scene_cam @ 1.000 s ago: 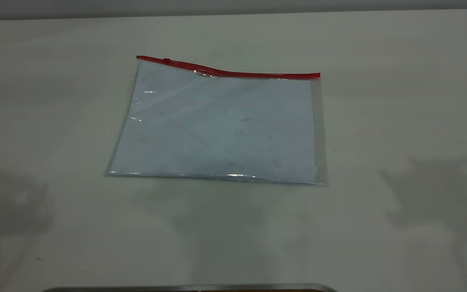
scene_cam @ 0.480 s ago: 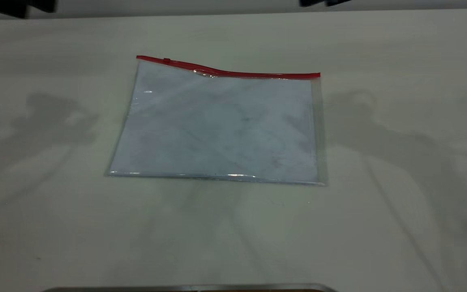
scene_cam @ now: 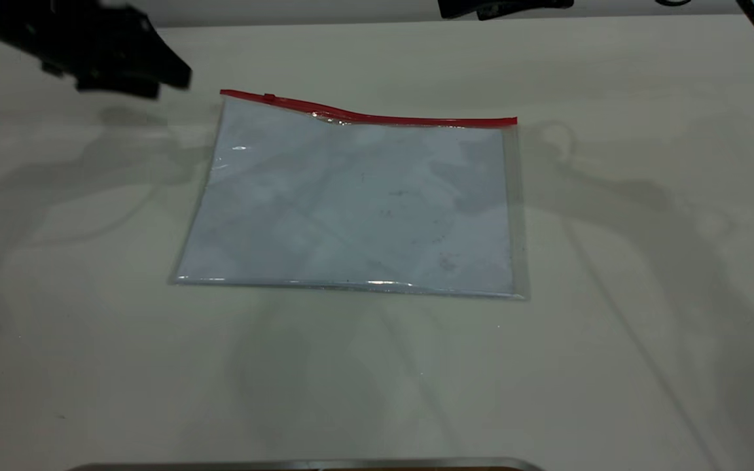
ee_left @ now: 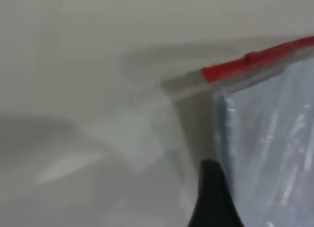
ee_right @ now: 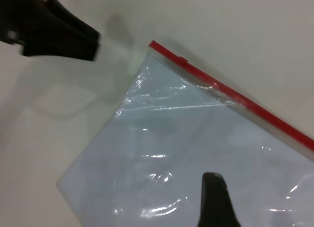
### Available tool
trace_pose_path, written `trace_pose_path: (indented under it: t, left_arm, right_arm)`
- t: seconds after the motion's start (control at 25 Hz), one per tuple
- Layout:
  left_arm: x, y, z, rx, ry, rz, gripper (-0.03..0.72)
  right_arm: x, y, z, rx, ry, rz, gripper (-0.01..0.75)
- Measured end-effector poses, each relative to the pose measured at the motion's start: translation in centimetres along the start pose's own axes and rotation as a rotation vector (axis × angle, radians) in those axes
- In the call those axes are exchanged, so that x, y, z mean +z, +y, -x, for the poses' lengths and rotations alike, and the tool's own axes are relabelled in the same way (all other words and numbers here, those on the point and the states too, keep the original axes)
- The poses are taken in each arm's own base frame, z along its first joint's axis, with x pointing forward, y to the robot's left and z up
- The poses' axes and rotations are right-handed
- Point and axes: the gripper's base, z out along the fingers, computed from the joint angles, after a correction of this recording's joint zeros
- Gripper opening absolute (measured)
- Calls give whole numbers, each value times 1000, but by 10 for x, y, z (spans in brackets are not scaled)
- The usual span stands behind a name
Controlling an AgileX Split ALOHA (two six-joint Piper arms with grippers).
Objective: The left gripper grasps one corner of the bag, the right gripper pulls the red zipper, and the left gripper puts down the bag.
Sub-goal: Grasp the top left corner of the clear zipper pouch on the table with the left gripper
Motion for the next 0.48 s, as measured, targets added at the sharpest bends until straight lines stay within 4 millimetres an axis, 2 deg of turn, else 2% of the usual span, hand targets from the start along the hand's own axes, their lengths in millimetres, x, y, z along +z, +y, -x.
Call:
trace_pose_path:
  t: [0.08,0.2,0.36,0.48]
  left_arm:
    - [17,9,-3,-5,15,-22,567]
    - [39,12,-2,12,28,-65,567]
    - [64,7,-3,40,49,-99,567]
    - [75,0,-4,59,63,-114,556]
  right_arm:
    - [0,0,0,-1,0,0,525]
    - [0,0,1,-1,-2,0,525]
    - [0,0,1,-2,-1,0,525]
    - [0,0,1,-2,-1,-5,525]
